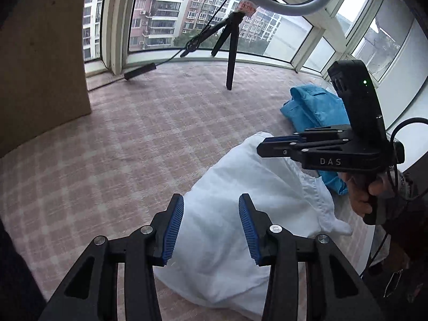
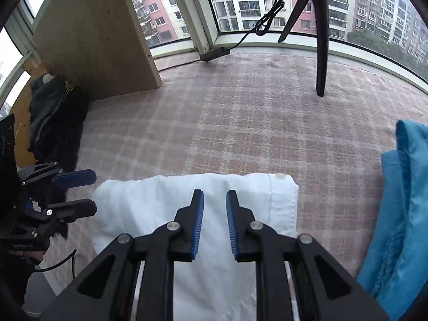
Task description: Fold clothes
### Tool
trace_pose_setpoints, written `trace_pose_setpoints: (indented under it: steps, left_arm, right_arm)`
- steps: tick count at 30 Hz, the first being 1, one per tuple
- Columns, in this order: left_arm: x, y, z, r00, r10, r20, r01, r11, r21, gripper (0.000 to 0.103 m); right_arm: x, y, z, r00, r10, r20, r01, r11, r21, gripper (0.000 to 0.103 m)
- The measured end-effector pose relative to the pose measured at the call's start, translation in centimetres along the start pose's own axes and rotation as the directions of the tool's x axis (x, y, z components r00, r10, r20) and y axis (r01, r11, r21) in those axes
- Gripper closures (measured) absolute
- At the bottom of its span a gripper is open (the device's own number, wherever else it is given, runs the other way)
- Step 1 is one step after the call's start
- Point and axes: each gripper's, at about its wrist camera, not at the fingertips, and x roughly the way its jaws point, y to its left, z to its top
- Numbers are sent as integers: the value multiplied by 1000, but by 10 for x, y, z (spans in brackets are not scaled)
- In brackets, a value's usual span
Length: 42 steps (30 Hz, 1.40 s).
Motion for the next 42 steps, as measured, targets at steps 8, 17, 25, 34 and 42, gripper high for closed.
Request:
trace_pose_setpoints:
  steps: [8,17,25,34,42]
  left_arm:
    - [36,33,-12,992,73,-101,-80,994,-70,51]
    - [-22,-30,-22,997,72,-3,-72,995,66,59]
    - [16,-33,-75,981,157,-110,-150,986,76,65]
    - [-57,0,-74,981,195,11,-184,943,-279,61]
    - [-12,-56,-57,994,103,-23,-104,992,-77,61]
  right_arm:
    - [27,-54,13,999,-19,-47,22,997,68,100]
    - [-37,2,-31,999,47,11,-45,993,-112,84]
    - [-16,4,-89,986,-11,-168,-22,982,-190,84]
    - [-77,-30,-48,994,71,88,-74,997,26,48]
    - [-39,36,-75,990,112,-84,-129,964,-231,83]
